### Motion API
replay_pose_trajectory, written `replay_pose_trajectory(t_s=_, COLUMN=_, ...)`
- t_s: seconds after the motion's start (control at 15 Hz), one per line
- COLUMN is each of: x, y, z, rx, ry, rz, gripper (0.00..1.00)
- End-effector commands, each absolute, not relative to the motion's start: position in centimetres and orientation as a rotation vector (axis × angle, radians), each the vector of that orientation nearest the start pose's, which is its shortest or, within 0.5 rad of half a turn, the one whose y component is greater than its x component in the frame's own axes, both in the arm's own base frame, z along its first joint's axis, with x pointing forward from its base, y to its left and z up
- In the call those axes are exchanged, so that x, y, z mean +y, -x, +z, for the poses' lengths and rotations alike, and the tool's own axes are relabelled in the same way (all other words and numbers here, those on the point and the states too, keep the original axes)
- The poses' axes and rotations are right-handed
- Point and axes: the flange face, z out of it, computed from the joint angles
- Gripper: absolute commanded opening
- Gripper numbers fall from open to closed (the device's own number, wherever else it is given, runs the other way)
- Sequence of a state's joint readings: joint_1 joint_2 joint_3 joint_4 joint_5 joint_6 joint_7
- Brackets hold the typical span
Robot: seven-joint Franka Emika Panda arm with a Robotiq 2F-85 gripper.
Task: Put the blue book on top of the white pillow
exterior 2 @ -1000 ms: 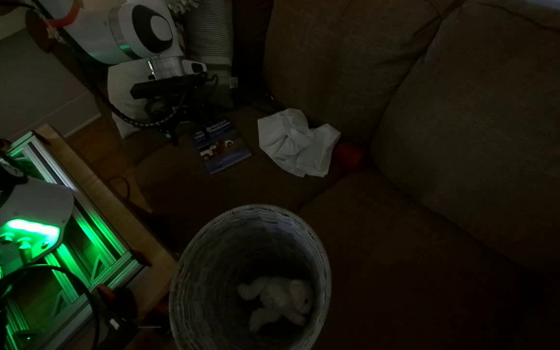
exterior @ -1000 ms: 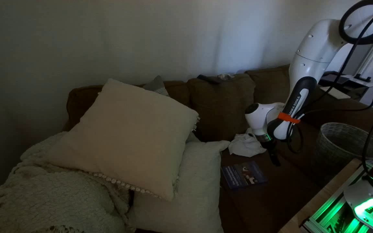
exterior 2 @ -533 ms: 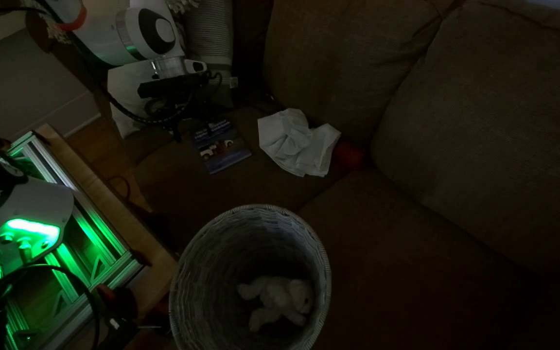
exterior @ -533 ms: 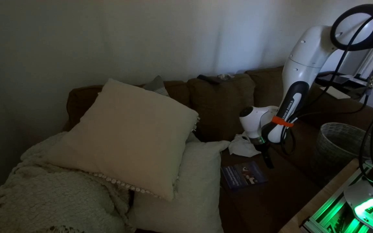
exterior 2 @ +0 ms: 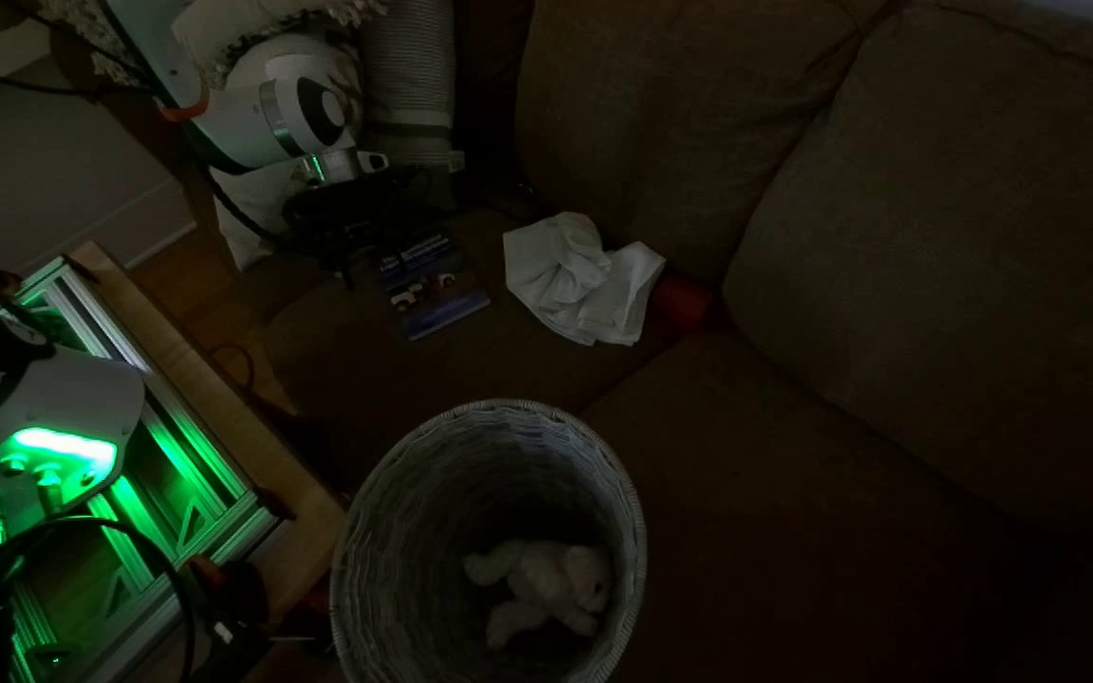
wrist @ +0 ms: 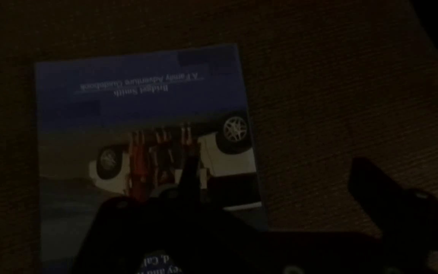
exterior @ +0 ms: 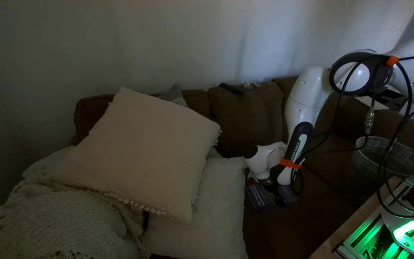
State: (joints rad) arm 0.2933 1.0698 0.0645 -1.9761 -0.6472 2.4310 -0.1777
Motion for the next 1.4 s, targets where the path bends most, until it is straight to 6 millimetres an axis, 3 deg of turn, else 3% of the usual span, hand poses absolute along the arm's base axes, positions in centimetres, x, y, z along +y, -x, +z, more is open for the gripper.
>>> replay_pose_trajectory(t_s=0.0, x=19.4, y=-42.0, z=-14.0, rx=-1.995, ry=2.735, rz=0.946, gripper=1.0)
replay_pose_trajectory(t_s=0.13, x=20.7, y=-42.2, z=-14.8, rx=-2.065, ry=2.724, rz=0.905, gripper=1.0)
replay_pose_trajectory(t_s=0.2, x=20.2, y=-41.7, z=-13.2, rx=-1.99, ry=2.714, rz=0.915, gripper=1.0)
replay_pose_trajectory(t_s=0.4, x=20.9, y=-41.6, z=-13.6, rx=-2.006, ry=2.71, rz=0.905, gripper=1.0)
replay_pose_trajectory(t_s=0.73, x=22.2, y=-41.7, z=-14.8, rx=-1.894, ry=3.049, rz=0.505, gripper=1.0)
replay_pose_trajectory(t_s=1.07, x=22.5, y=-39.2, z=-16.6, rx=-1.663, ry=3.229, rz=0.489, gripper=1.0)
replay_pose_trajectory(t_s=1.33, x=20.2, y=-39.5, z=-16.8, rx=-1.554, ry=3.502, rz=0.457, gripper=1.0)
